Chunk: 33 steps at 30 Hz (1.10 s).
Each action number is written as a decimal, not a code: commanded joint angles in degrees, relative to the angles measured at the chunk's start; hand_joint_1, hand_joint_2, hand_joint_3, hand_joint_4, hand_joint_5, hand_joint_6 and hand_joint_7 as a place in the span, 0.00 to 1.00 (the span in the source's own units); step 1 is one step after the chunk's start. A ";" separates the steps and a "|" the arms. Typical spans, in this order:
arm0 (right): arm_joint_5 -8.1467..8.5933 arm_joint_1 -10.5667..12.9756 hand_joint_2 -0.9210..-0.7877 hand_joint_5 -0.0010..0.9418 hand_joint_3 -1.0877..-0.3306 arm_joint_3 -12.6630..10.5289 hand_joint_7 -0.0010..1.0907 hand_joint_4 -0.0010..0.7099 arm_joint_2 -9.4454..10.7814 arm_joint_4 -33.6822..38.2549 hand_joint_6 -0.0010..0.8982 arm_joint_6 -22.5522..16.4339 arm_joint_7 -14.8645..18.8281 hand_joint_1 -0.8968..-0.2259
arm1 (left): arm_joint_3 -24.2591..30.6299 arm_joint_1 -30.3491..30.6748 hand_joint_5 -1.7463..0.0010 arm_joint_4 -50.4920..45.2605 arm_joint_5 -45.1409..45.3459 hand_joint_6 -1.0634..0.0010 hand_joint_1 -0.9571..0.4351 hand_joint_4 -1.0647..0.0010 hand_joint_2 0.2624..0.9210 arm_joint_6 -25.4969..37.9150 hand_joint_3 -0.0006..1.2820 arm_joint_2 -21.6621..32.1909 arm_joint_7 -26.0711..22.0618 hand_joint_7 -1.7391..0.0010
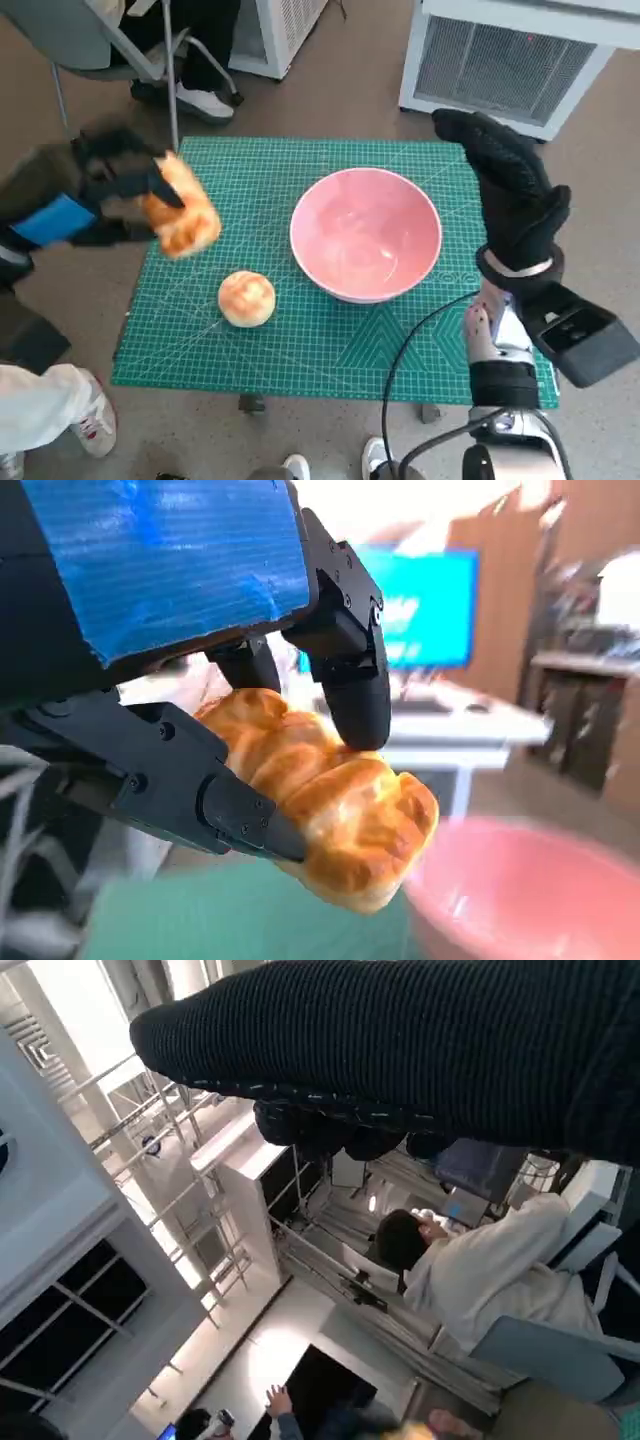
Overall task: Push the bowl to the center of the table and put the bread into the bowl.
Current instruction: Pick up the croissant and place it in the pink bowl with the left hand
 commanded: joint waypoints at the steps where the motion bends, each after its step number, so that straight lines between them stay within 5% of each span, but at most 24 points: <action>1: -0.40 1.74 0.00 0.07 0.36 -0.01 0.62 0.29 -0.64 -0.21 0.00 0.17 -0.36 0.44 | 0.02 -4.99 0.34 -2.72 -0.38 0.35 0.69 0.45 1.00 1.33 0.07 -2.53 -1.30 0.29; 7: 0.20 1.79 0.00 0.08 0.35 -0.08 0.62 0.28 -0.90 -0.61 0.00 0.52 -0.24 0.45 | -1.70 -11.23 0.35 -2.01 3.41 0.33 0.69 0.44 1.00 1.60 0.06 -8.68 -0.26 0.31; 9: 0.42 1.83 0.00 0.31 0.34 -0.05 0.62 0.13 -0.90 -0.85 0.00 0.69 -0.18 0.45 | -2.70 -13.19 0.36 -0.81 4.61 0.32 0.69 0.43 1.00 1.65 0.05 -11.13 -0.06 0.32; 14: 0.69 1.81 0.00 0.48 0.34 -0.04 0.62 0.02 -0.87 -1.07 0.00 0.91 -0.16 0.46 | -4.82 -16.97 0.35 3.04 8.20 0.32 0.69 0.43 1.00 1.85 0.05 -15.68 1.08 0.32; 33: 1.42 2.21 0.00 0.51 0.34 -0.05 0.62 0.00 -1.06 -2.04 0.00 0.91 -0.01 0.44 | -14.03 -26.58 0.35 23.85 16.63 0.32 0.69 0.42 1.00 5.71 0.05 -30.78 2.30 0.33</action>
